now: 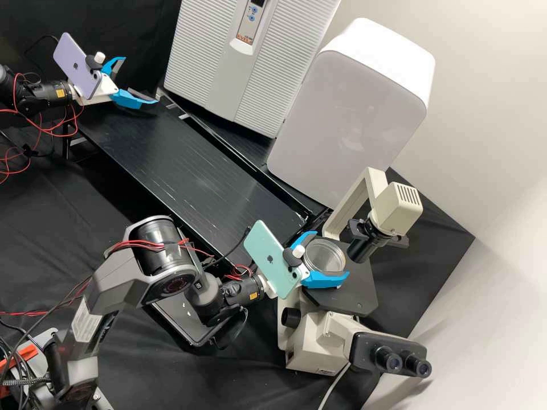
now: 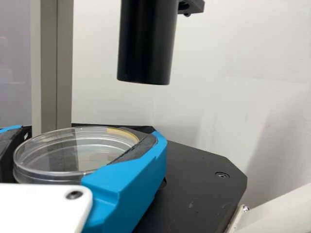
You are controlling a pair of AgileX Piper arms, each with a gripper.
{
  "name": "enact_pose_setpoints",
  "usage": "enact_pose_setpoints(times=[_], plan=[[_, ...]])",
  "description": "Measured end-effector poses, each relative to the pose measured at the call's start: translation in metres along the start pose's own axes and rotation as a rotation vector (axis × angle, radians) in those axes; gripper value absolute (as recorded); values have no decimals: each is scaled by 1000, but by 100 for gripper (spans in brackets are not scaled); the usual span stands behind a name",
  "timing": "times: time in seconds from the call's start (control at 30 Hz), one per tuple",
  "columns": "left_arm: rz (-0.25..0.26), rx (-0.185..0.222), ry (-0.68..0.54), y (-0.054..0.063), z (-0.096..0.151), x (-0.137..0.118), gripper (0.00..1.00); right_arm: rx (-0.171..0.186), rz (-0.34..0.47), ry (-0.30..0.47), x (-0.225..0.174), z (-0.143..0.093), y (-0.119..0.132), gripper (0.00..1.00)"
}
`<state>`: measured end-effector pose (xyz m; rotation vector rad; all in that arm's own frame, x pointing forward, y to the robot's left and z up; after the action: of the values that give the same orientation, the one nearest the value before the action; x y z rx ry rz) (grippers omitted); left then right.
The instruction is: Place the petri dish on the microscope
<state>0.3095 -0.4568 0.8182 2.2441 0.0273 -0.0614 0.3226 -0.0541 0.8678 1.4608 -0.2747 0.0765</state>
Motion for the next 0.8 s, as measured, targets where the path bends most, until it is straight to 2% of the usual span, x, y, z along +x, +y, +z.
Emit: enact_pose_setpoints(times=[0.13, 0.2, 0.37, 0.8], plan=[[0, 0, 0, 0, 0, 0, 100, 13, -26, -1, -1, 1, 4, 0], [0, 0, 0, 0, 0, 0, 100, 13, -18, -32, -3, 5, 11, 0], [0, 0, 0, 0, 0, 0, 100, 50, 40, -122, -14, 16, 29, 0], [0, 0, 0, 0, 0, 0, 100, 63, 49, -141, -16, 17, 38, 0]])
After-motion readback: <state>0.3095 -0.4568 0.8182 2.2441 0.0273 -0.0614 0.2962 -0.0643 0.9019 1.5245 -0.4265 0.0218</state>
